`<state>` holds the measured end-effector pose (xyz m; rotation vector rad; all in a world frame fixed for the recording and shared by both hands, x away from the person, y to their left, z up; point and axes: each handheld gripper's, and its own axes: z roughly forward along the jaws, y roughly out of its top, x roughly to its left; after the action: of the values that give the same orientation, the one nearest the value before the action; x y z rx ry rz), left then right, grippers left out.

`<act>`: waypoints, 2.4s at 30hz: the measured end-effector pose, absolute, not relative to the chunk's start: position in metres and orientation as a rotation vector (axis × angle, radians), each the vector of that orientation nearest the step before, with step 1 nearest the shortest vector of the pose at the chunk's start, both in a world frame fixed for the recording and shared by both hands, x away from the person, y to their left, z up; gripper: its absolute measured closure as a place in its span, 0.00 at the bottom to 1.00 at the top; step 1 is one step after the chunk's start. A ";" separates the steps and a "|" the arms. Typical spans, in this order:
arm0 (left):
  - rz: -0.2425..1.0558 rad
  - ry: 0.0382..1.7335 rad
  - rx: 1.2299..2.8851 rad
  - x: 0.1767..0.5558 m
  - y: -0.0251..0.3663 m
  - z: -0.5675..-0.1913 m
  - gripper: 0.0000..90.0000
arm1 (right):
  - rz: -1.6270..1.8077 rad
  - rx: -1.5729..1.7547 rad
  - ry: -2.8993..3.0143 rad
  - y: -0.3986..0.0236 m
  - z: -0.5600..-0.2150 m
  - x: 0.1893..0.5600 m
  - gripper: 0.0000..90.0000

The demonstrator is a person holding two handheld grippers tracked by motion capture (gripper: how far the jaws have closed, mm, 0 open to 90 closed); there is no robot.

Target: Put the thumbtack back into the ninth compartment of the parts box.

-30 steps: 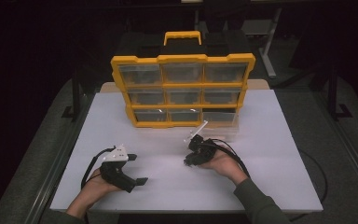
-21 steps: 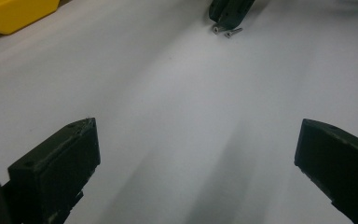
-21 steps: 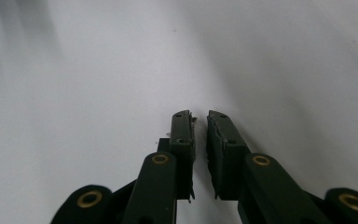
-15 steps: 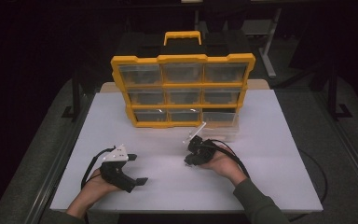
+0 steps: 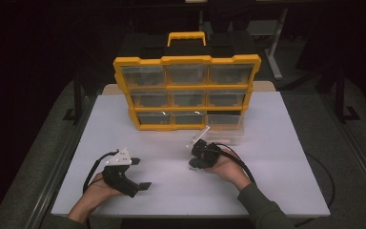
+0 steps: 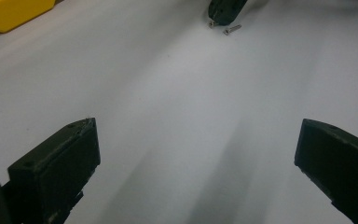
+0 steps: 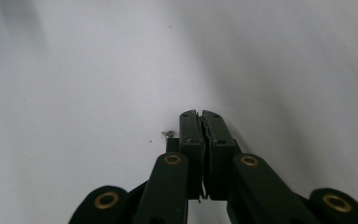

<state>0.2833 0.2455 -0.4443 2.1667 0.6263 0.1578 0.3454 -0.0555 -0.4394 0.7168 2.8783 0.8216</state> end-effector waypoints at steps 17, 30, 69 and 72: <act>0.189 0.604 2.162 0.287 0.245 -0.447 0.00 | 0.862 0.763 2.857 -0.063 -0.421 0.348 0.96; 0.192 0.601 2.167 0.287 0.245 -0.448 0.00 | 0.913 0.779 2.839 -0.070 -0.402 0.352 0.96; 0.193 0.621 2.158 0.287 0.247 -0.447 0.00 | 0.918 0.781 2.767 -0.090 -0.335 0.372 0.96; 0.192 0.620 2.158 0.287 0.247 -0.447 0.00 | 0.915 0.793 2.765 -0.092 -0.332 0.374 0.96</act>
<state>0.2871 0.2474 -0.4473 2.1582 0.6204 0.1923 0.3737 -0.0920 -0.3324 0.7927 2.7647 0.9154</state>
